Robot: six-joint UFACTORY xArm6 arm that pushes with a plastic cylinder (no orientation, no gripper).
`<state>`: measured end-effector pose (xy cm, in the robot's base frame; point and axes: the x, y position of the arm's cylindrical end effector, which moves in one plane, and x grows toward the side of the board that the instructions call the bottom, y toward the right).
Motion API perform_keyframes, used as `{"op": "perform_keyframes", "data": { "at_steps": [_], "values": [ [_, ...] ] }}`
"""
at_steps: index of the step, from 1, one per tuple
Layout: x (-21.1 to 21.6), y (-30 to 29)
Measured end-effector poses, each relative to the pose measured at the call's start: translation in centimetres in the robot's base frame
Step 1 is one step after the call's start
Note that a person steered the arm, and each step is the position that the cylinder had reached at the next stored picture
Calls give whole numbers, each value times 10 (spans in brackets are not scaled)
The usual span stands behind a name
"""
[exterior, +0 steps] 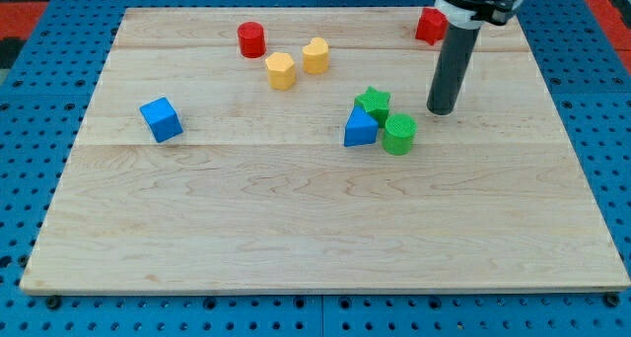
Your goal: Move the blue triangle bottom right to the blue cube
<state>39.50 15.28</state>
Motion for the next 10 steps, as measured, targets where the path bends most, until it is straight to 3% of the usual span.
{"op": "perform_keyframes", "data": {
  "at_steps": [1, 2, 3, 5, 8, 10],
  "values": [
    [-9, -28],
    [31, -65],
    [31, -138],
    [15, -184],
    [93, -194],
    [79, -308]
  ]
}}
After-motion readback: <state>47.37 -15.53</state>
